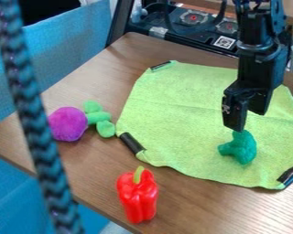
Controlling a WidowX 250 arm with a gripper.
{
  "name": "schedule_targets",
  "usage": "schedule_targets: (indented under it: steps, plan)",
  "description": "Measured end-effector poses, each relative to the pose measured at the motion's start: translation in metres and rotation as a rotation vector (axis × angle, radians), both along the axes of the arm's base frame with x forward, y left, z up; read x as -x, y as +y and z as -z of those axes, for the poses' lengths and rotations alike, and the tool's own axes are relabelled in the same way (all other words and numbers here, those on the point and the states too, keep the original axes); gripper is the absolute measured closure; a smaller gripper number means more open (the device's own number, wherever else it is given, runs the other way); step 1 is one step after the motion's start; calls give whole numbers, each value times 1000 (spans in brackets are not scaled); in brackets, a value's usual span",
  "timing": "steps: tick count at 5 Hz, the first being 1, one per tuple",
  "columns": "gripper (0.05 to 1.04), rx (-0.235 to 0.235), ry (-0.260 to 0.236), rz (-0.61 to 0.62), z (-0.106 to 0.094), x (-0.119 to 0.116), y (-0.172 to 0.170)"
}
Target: Remove the green figure in the bottom right edge of the cloth
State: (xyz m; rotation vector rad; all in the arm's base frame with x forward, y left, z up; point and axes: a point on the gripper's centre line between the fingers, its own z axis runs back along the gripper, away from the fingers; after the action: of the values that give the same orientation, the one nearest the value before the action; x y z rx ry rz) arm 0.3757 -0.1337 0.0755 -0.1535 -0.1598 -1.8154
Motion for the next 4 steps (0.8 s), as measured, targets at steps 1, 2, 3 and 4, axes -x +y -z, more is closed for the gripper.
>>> schedule_targets:
  steps: [1,2,3,4]
  plan:
    - [83,-10,37,-2,15,2,1]
    - [83,-22,57,-2,23,4,1]
    - [83,-33,61,15,30,5,-4]
    - [83,-49,79,17,40,6,-5]
